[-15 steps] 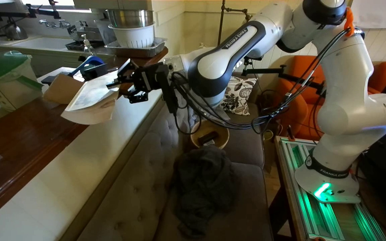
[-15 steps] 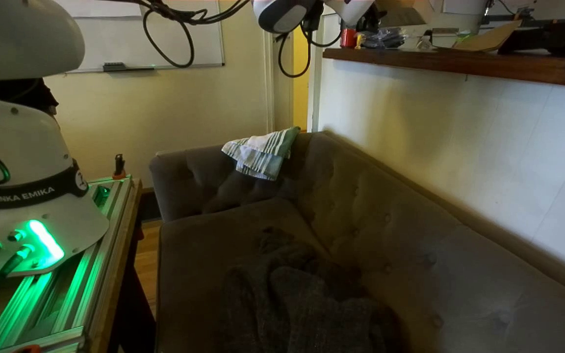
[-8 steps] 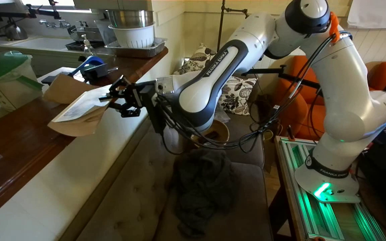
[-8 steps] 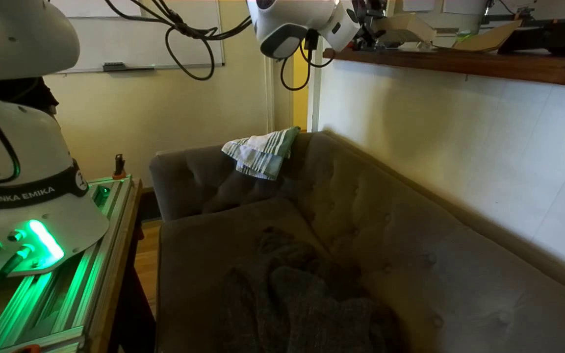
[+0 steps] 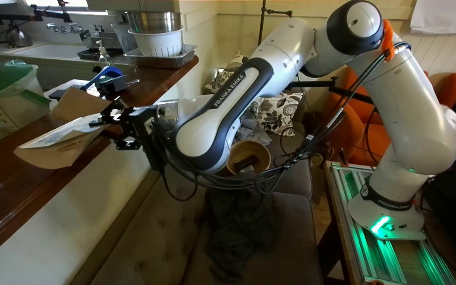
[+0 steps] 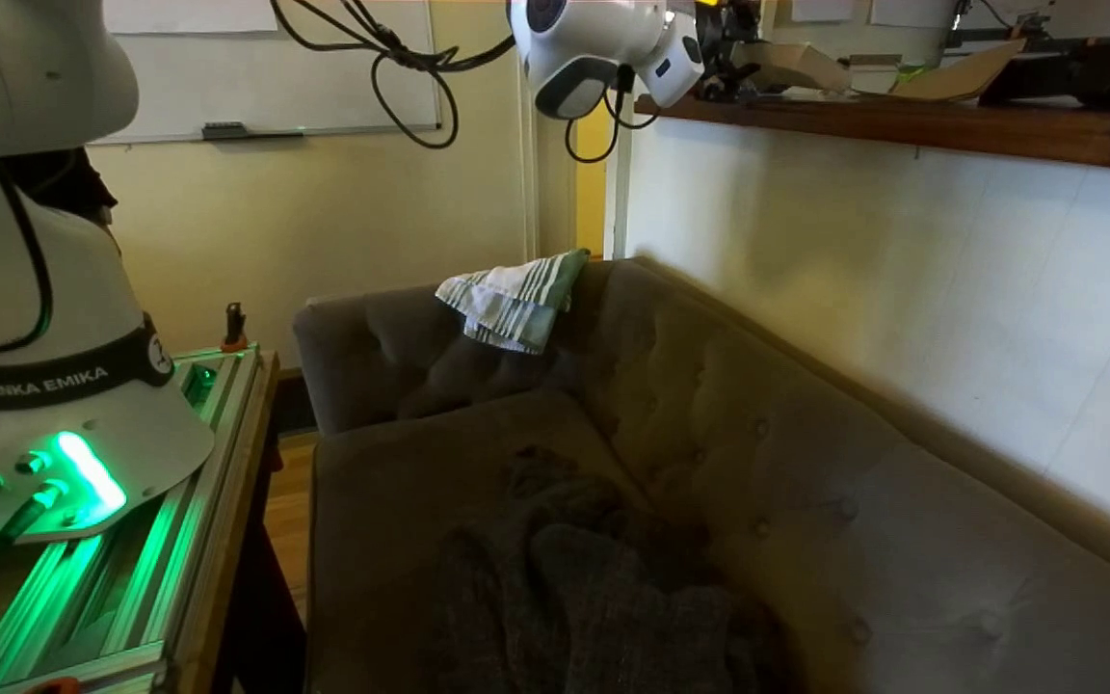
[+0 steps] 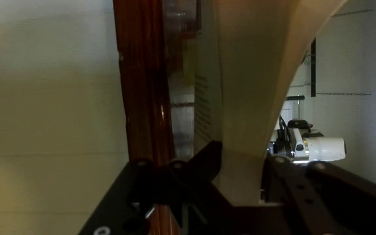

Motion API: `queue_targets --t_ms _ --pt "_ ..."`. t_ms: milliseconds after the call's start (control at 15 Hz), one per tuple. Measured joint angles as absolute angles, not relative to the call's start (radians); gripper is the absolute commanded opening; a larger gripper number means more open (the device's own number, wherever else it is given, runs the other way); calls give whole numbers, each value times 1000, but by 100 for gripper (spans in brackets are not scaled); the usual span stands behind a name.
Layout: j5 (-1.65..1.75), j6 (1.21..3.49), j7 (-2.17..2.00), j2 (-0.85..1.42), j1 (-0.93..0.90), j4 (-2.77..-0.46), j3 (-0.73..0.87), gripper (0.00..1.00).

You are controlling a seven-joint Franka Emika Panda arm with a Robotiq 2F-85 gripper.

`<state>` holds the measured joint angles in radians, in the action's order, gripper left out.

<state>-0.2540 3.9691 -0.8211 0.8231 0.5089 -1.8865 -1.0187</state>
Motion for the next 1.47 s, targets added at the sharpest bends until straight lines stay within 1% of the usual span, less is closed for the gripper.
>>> queue_targets --t_ms 533,600,667,867,1067,1133,1333,1467 --pt "-355 3930 -908 780 261 -1723 -722 7" --pt "-358 3925 -921 775 237 -1712 -691 52" --pt "-364 3918 -932 770 214 -1703 -661 53" --pt "-400 3899 -947 750 145 -1686 -575 72" --pt "-434 3890 -952 714 76 -1683 -493 94" --pt "-442 3885 -952 700 56 -1683 -468 99" --pt "-487 3871 -915 633 12 -1707 -395 100" --pt "-526 3868 -832 558 -7 -1763 -332 100"
